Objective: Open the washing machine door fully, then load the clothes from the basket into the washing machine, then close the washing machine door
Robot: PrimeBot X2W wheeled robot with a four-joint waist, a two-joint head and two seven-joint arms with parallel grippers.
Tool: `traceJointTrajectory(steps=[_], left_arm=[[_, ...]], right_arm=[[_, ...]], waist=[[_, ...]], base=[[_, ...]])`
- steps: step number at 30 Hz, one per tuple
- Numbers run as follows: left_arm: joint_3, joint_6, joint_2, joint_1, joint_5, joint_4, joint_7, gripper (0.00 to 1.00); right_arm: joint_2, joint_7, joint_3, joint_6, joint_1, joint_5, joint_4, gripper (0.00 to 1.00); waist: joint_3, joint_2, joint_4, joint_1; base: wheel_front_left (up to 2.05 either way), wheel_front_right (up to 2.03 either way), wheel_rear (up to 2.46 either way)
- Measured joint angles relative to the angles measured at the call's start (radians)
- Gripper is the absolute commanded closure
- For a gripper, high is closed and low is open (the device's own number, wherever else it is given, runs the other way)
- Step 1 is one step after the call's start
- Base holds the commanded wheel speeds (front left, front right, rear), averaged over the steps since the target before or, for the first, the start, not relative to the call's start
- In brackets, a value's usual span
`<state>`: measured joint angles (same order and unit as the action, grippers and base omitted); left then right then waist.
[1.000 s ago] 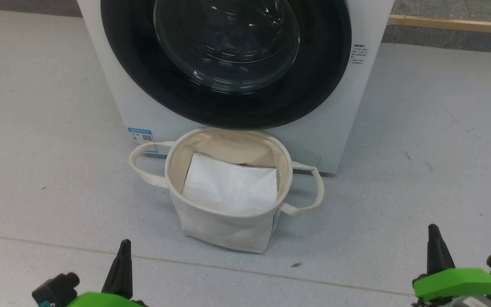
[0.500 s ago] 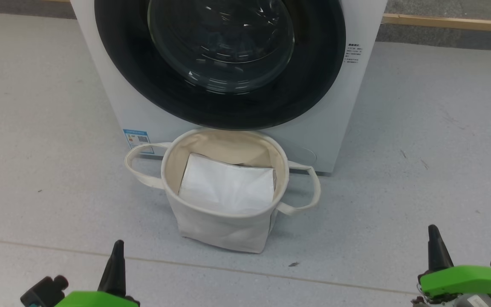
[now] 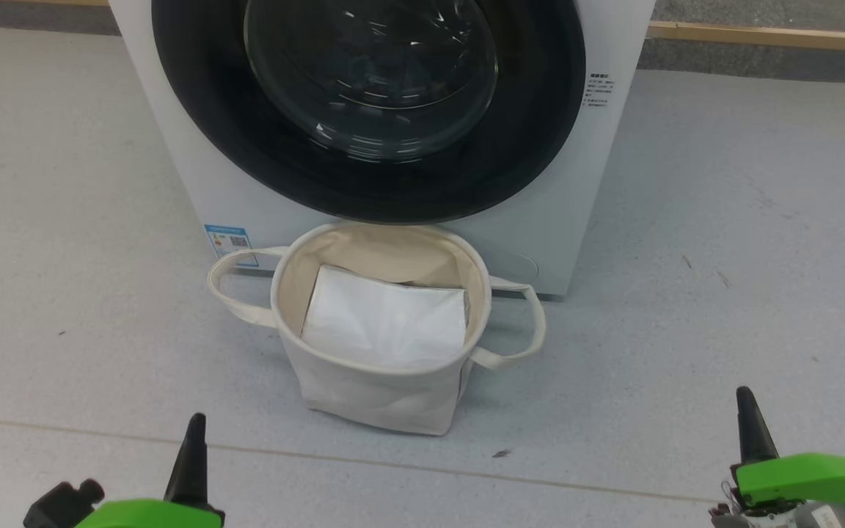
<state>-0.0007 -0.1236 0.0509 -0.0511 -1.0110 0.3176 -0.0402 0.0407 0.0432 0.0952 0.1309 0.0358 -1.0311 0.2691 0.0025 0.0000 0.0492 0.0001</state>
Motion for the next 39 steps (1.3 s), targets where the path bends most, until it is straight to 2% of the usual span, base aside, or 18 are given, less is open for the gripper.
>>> traceJointTrajectory(steps=[39], left_arm=[[0.054, 0.000, -0.003, -0.002, -0.447, -0.025, 0.110, 1.00]], right_arm=[[0.000, -0.114, 0.026, 0.000, 0.022, -0.431, 0.005, 1.00]], waist=[[0.000, 0.0000, -0.038, 0.0000]], base=[[0.00, 0.00, 0.00]])
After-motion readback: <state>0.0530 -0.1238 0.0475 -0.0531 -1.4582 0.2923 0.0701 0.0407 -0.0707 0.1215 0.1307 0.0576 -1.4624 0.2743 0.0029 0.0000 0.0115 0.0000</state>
